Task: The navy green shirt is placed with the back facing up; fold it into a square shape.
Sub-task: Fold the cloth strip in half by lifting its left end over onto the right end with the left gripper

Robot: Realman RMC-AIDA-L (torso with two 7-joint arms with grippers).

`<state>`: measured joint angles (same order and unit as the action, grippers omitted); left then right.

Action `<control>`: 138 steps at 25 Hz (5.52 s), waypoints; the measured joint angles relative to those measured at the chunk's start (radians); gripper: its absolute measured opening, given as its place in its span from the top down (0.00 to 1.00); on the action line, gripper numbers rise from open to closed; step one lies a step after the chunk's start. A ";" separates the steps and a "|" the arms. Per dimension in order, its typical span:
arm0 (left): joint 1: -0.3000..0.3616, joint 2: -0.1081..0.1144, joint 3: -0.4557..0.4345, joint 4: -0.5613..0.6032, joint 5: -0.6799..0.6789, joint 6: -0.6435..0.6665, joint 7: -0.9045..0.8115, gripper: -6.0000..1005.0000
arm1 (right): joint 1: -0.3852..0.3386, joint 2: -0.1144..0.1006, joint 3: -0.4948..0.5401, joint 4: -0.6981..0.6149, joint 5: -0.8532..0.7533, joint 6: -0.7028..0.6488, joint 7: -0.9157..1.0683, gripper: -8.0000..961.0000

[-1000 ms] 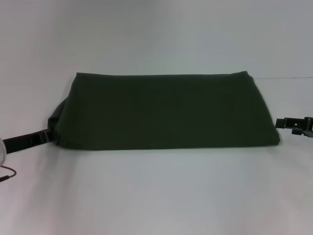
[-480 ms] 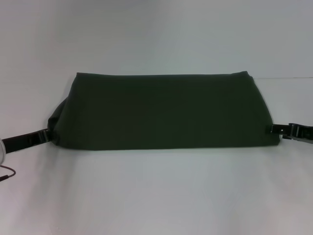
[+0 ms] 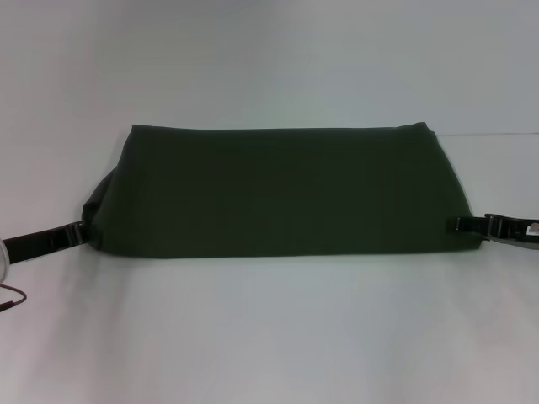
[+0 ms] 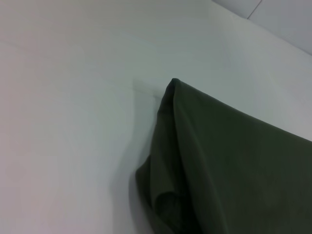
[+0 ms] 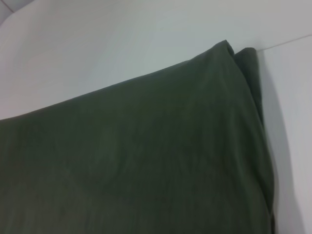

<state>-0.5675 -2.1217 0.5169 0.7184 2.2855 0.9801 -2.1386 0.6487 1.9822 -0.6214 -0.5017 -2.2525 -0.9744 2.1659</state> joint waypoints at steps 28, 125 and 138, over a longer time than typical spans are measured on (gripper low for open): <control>0.002 -0.002 0.000 0.002 0.000 0.026 0.004 0.99 | -0.009 0.021 -0.034 0.018 0.004 0.085 -0.024 0.99; 0.068 0.009 -0.132 -0.015 -0.015 0.257 -0.307 0.18 | -0.107 0.001 0.190 -0.161 0.217 -0.317 -0.175 0.19; 0.053 0.017 -0.132 -0.049 -0.004 0.192 -0.423 0.18 | -0.093 -0.003 0.200 -0.169 0.223 -0.316 -0.173 0.19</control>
<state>-0.5142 -2.1048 0.3849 0.6697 2.2814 1.1725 -2.5612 0.5554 1.9791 -0.4213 -0.6711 -2.0298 -1.2903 1.9927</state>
